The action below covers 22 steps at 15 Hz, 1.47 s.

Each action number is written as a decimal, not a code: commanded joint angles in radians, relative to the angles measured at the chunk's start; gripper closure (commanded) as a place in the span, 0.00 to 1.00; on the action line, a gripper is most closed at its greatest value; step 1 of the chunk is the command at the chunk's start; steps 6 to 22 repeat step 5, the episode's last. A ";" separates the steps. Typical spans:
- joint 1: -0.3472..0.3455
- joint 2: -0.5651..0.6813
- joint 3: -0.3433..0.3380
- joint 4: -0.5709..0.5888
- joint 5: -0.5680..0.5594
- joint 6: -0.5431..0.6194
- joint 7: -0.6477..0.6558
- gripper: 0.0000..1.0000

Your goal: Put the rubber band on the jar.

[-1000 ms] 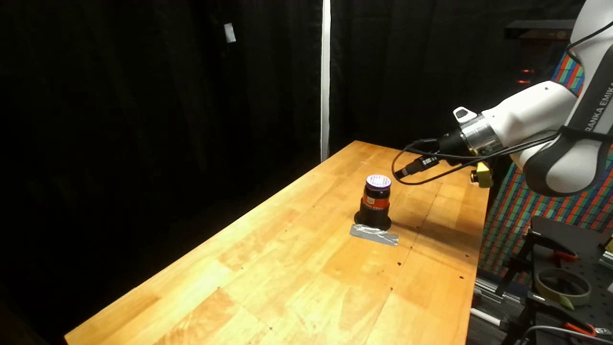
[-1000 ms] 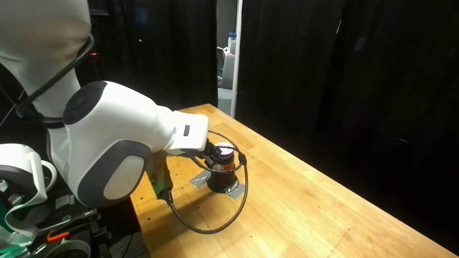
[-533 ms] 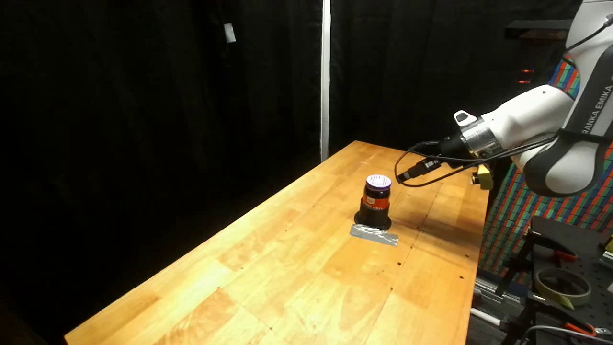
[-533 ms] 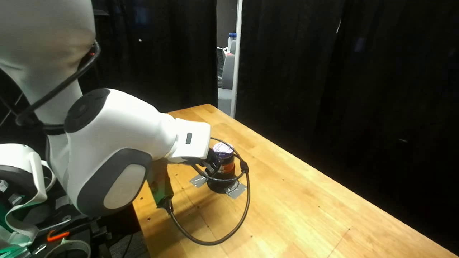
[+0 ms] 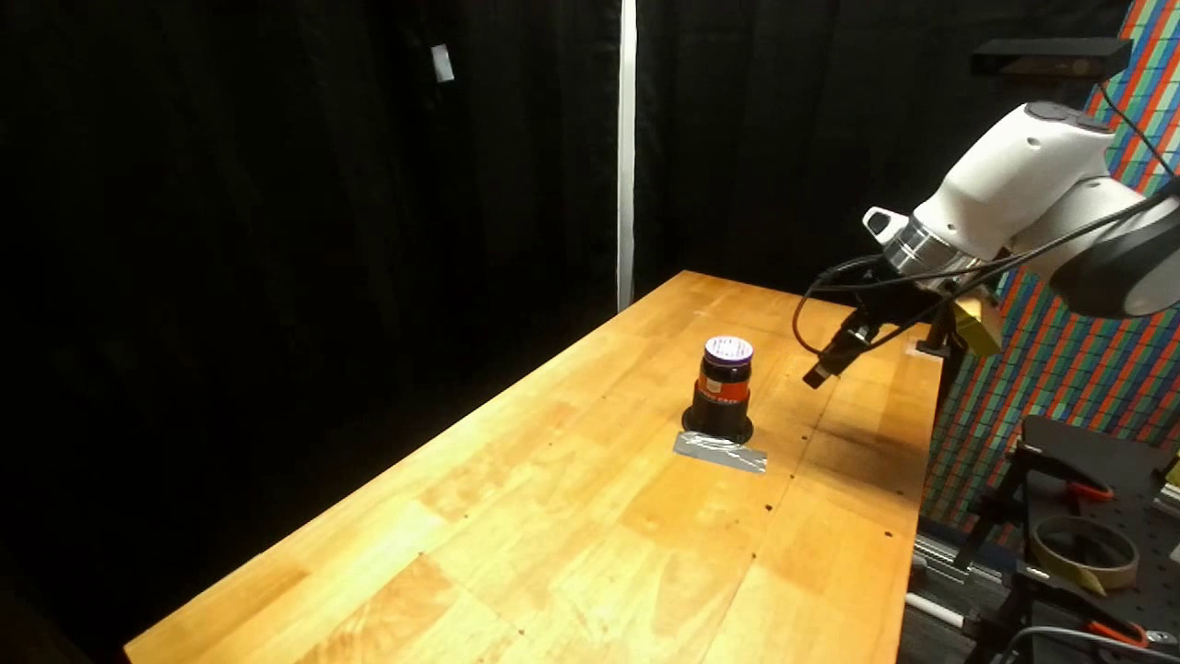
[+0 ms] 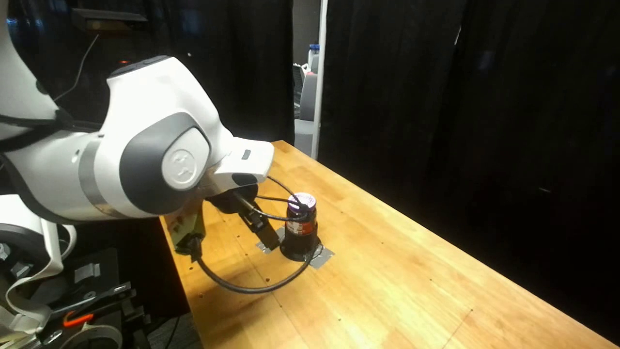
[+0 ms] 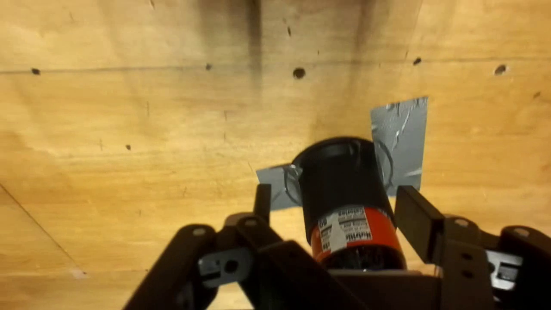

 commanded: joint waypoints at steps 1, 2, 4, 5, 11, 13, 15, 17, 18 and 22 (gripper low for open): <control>0.050 0.015 0.100 -0.002 0.134 -0.200 -0.069 0.00; 0.159 0.006 0.040 -0.002 0.241 -0.278 -0.138 0.00; 0.222 -0.009 0.056 -0.001 0.406 -0.388 -0.256 0.00; 0.255 -0.023 0.060 0.002 0.497 -0.424 -0.330 0.00; 0.255 -0.023 0.060 0.002 0.497 -0.424 -0.330 0.00; 0.255 -0.023 0.060 0.002 0.497 -0.424 -0.330 0.00; 0.255 -0.023 0.060 0.002 0.497 -0.424 -0.330 0.00; 0.255 -0.023 0.060 0.002 0.497 -0.424 -0.330 0.00; 0.255 -0.023 0.060 0.002 0.497 -0.424 -0.330 0.00; 0.255 -0.023 0.060 0.002 0.497 -0.424 -0.330 0.00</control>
